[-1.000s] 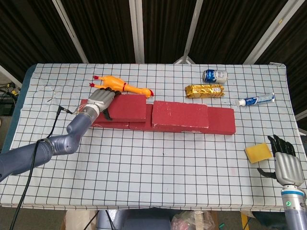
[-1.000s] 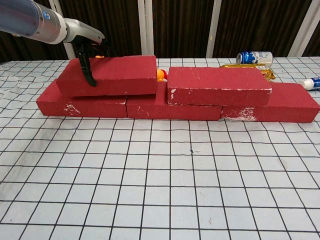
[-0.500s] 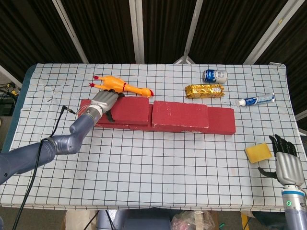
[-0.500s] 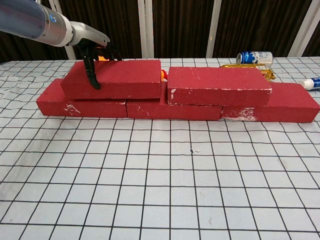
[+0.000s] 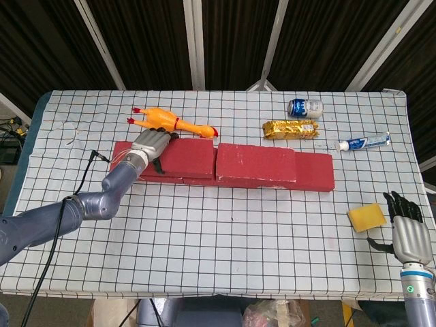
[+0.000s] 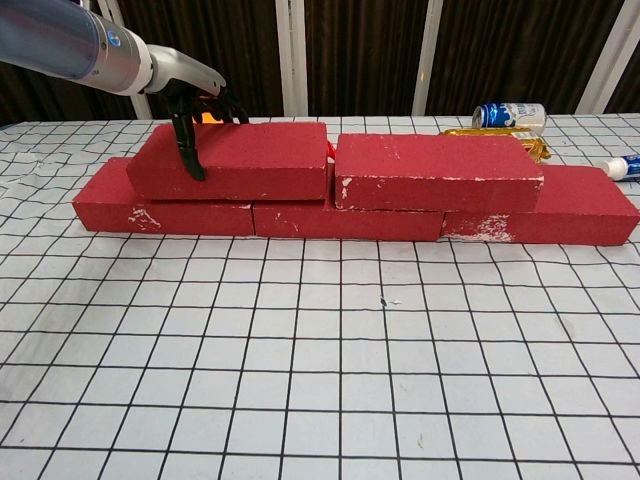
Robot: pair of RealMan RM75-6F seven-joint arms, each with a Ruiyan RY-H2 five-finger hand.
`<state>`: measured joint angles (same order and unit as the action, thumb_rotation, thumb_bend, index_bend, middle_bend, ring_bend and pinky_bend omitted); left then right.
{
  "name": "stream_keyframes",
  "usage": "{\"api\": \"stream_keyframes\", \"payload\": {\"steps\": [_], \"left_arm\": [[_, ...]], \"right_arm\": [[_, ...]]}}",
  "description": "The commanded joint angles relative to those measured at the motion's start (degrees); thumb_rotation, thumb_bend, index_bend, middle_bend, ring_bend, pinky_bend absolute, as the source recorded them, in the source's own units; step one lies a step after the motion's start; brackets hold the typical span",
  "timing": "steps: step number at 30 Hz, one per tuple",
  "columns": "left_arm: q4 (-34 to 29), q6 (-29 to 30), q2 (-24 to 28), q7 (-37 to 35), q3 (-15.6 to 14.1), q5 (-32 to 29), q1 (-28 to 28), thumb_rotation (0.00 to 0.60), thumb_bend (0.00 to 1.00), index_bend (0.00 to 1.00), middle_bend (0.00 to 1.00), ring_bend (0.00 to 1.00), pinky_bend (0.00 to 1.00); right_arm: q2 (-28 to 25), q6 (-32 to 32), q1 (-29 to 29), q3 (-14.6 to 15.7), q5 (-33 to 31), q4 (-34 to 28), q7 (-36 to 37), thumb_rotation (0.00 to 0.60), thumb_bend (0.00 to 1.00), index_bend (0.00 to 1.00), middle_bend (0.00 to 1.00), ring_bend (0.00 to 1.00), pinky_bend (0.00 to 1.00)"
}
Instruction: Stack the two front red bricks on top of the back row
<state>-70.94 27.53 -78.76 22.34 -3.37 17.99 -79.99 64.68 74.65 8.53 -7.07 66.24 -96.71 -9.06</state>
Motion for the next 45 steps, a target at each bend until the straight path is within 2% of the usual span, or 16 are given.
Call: {"api": "stream_keyframes", "payload": {"steps": [1, 24, 45], "left_arm": [[0.0, 0.1, -0.1, -0.2, -0.2, -0.1, -0.2, 0.600, 0.00, 0.29, 0.16, 0.07, 0.12], [0.0, 0.5, -0.8, -1.1, -1.5, -1.3, -1.7, 0.600, 0.00, 0.22, 0.11, 0.05, 0.12], [-0.3, 1.2, -1.1, -0.8, -2.9, -2.2, -2.9, 0.600, 0.00, 0.21, 0.08, 0.03, 0.12]], "right_arm": [[0.0, 0.0, 0.0, 0.0, 0.0, 0.0, 0.0, 0.600, 0.17, 0.05, 0.00, 0.00, 0.00], [0.0, 0.3, -0.2, -0.5, -0.6, -0.3, 0.3, 0.600, 0.17, 0.05, 0.00, 0.00, 0.00], [-0.1, 0.3, -0.3, -0.7, -1.3, -0.6, 0.2, 0.600, 0.17, 0.05, 0.00, 0.00, 0.00]]}}
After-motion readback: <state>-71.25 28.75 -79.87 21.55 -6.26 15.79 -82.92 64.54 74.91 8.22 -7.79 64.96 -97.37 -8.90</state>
